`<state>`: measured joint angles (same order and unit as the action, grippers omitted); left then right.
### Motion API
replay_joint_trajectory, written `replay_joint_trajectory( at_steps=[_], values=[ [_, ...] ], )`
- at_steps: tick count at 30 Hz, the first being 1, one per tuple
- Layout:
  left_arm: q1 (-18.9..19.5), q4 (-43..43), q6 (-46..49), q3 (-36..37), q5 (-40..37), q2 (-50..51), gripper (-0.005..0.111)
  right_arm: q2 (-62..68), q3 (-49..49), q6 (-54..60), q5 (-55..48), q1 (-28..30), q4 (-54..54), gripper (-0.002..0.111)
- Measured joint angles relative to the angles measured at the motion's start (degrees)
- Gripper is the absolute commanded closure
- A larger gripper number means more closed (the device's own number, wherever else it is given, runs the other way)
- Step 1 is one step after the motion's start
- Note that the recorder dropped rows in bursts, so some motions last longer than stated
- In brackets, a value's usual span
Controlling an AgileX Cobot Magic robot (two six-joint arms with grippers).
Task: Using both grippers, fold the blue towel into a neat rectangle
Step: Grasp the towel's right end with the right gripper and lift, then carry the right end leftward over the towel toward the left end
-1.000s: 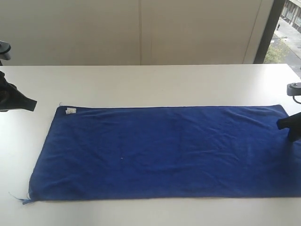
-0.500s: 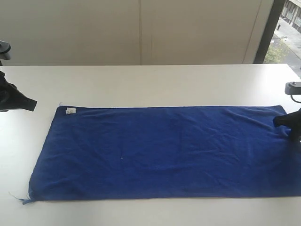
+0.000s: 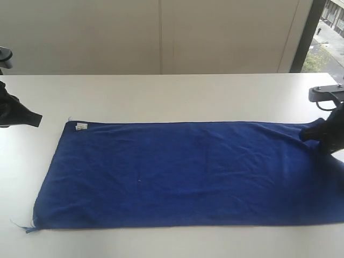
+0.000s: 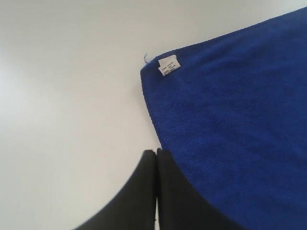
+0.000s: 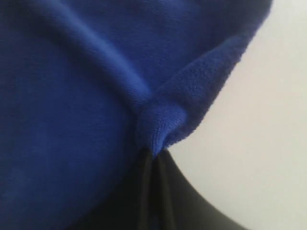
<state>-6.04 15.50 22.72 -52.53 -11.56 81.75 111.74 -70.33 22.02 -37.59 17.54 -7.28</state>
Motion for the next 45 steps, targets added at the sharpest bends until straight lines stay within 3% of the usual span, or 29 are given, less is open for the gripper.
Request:
replay_joint_trajectory(
  at_steps=[13, 45],
  values=[
    [0.0, 0.0, 0.0, 0.0, -0.2, 0.0, 0.107, -2.9, -0.2, -2.0, -1.4, -9.6, 0.0, 0.108],
    [0.0, 0.1, 0.0, 0.2, -3.8, 0.4, 0.107, -0.8, -16.1, -8.0, -5.4, -35.9, -3.2, 0.108]
  ],
)
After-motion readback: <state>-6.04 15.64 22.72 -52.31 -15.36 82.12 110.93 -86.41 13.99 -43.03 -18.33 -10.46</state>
